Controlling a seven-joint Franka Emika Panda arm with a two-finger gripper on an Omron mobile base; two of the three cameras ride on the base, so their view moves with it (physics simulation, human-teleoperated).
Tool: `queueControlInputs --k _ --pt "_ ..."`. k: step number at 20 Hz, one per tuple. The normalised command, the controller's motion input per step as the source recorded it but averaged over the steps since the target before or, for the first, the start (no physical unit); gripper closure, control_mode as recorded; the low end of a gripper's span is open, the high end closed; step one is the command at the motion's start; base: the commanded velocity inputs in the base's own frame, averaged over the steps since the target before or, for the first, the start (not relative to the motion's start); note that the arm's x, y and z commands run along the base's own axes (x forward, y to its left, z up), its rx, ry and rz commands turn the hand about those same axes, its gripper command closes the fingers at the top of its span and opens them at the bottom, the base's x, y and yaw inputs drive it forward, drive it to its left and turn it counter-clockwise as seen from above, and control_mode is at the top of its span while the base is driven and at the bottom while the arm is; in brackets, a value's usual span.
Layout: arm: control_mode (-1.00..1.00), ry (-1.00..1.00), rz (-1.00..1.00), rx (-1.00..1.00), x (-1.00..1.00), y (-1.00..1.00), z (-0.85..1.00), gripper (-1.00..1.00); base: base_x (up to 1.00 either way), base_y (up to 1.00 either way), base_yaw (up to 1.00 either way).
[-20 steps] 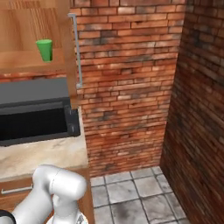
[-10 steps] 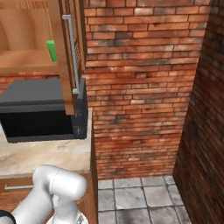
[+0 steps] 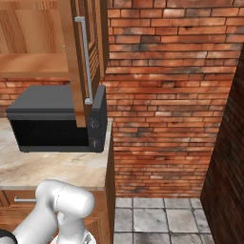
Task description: Open the cabinet directly in front. Then move the liquor and the cup to the dining counter with the jar on it.
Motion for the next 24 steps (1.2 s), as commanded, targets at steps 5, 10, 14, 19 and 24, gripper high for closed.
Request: queueControlInputs --k 5,10,14,19,24 --pt "1.0 0.0 0.0 0.0 0.0 0.0 0.0 -1.0 0.16 0.2 0.2" --pt "1.0 0.0 0.0 0.0 0.0 0.0 0.0 -1.0 0.17 0.31 0.24" --pt "1.0 0.0 0.0 0.0 0.0 0.0 0.0 -1.0 0.19 0.37 0.21" --pt "1.0 0.0 0.0 0.0 0.0 0.0 0.0 -1.0 0.4 0.36 0.14" --pt "1.0 0.0 0.0 0.0 0.0 0.0 0.0 -1.0 0.39 0.31 0.1"
